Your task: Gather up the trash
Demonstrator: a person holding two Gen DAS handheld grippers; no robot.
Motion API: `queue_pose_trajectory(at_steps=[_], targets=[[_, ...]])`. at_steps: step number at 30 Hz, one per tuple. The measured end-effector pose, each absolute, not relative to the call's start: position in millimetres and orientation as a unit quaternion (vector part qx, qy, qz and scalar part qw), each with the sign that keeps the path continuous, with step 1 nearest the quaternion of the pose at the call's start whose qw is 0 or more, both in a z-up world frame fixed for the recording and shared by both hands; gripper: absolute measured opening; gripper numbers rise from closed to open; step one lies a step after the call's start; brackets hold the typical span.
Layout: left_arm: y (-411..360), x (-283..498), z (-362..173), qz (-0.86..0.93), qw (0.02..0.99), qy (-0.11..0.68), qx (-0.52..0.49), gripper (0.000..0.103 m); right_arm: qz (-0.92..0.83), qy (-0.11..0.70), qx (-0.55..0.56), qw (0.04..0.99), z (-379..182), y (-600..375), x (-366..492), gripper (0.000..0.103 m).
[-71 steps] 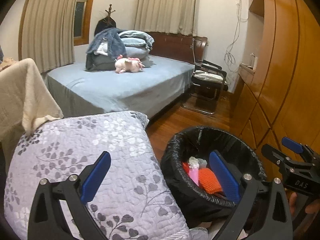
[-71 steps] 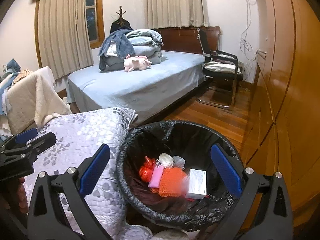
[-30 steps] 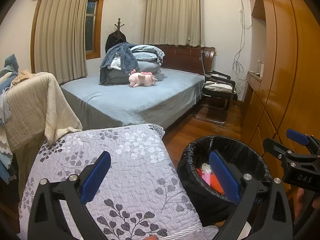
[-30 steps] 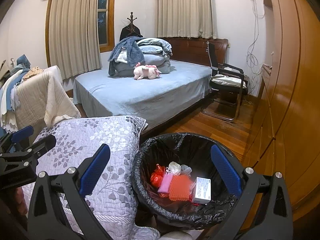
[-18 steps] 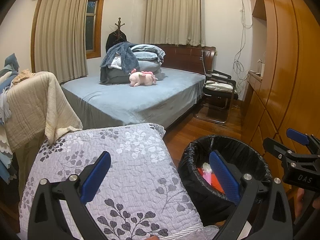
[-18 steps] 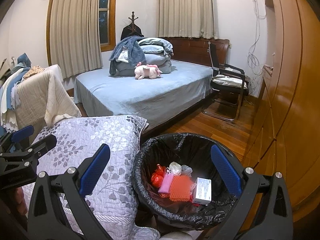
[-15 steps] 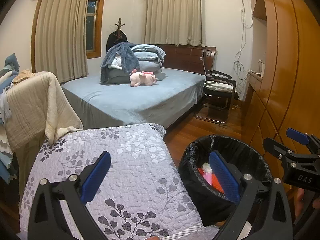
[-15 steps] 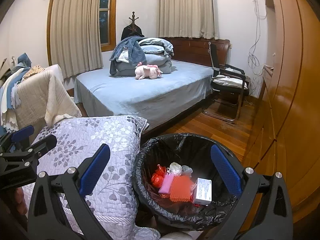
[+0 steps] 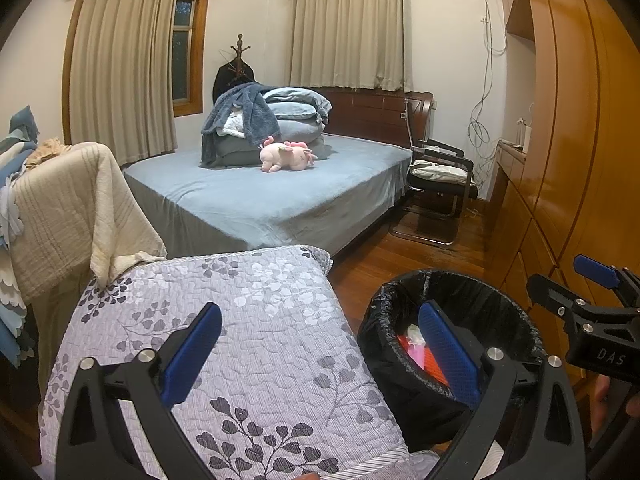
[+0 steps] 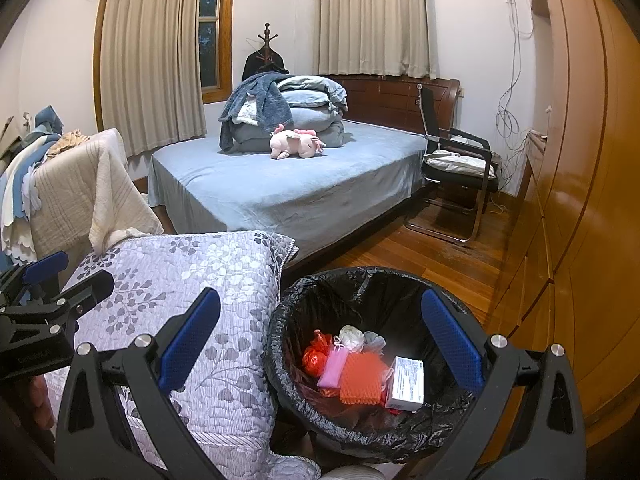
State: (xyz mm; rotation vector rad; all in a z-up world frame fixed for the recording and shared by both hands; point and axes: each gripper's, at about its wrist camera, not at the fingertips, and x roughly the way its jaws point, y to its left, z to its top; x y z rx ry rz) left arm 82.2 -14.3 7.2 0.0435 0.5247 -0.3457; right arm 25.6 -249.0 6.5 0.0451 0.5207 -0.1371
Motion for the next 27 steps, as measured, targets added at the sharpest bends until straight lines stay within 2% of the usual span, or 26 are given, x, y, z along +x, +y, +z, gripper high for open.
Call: queue_pose_trajectory(at_steps=[27], targets=[[-15.0,82.3,6.9,-0.171,0.950,0.260,0.022,0.097,-0.068,0.258,0.023,0.964,5.7,-249.5,26.1,0.098]])
